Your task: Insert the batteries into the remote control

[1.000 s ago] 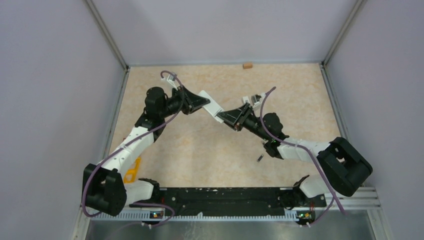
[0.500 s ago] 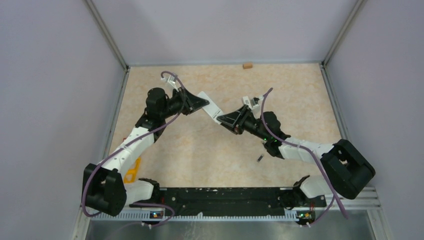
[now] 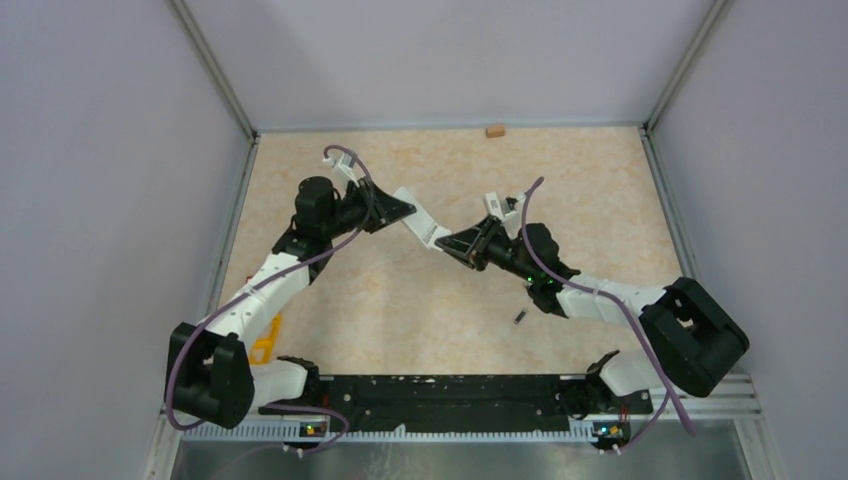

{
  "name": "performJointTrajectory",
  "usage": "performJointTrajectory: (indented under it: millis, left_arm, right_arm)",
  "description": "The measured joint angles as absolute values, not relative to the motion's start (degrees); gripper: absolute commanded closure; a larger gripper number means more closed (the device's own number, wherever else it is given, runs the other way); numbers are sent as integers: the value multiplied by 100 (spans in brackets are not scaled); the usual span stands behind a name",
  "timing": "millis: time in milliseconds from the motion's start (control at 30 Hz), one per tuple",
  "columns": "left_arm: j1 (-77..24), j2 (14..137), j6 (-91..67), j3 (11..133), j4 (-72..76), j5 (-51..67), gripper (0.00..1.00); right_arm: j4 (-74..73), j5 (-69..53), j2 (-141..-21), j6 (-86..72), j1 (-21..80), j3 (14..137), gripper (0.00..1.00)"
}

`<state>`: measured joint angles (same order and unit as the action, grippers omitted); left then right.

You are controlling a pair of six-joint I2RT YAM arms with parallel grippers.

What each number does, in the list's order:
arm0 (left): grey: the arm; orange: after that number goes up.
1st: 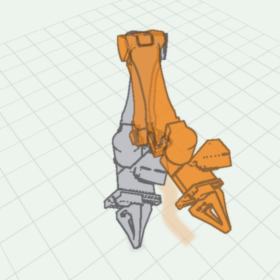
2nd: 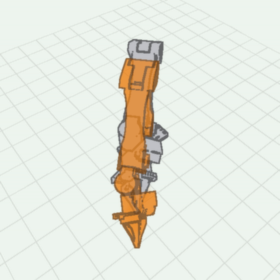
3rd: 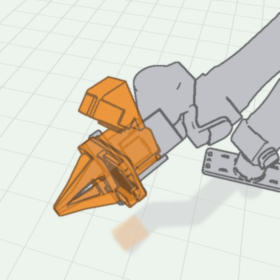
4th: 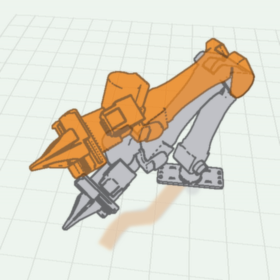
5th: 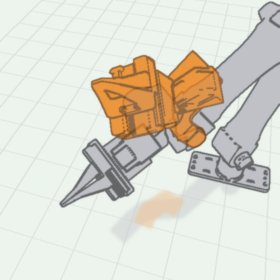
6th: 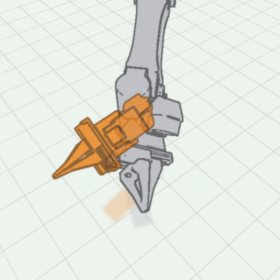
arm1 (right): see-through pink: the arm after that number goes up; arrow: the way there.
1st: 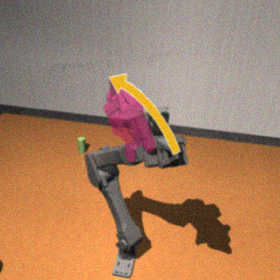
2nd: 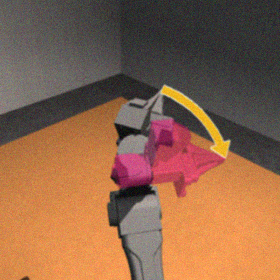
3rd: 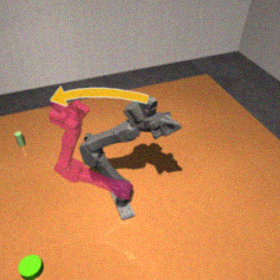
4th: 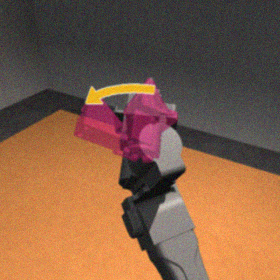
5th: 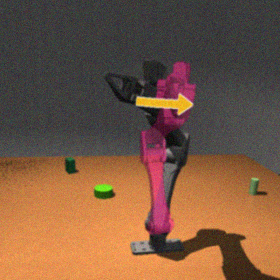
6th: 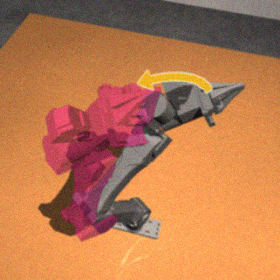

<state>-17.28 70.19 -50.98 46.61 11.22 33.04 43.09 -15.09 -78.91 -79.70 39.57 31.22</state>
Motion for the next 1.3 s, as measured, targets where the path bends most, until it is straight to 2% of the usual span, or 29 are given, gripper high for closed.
performJointTrajectory:
  millis: [67,367,567,967,1067,1300]
  left_arm:
    - [-1730,7065,-4956,4659,1015,3242,100]
    - [-1730,7142,-4353,4554,436,2740,100]
    - [-1728,7142,-4069,4543,145,2220,100]
    - [-1728,6947,-3916,4469,-8,1737,100]
    - [-1728,6775,-3896,4416,5,1728,100]
    - [-1728,6519,-3769,4338,165,2012,100]
  right_arm:
    - [4211,-1514,-7889,-7940,3957,3122,100]
    - [4058,-1577,-7885,-7841,3957,3122,100]
    - [3610,-1483,-7762,-7238,3957,3089,100]
    - [2646,-1090,-8217,-6099,3957,2906,94]
    - [2600,-1028,-8388,-5981,3957,2766,90]
    - [2073,-873,-8508,-5706,3957,2626,71]
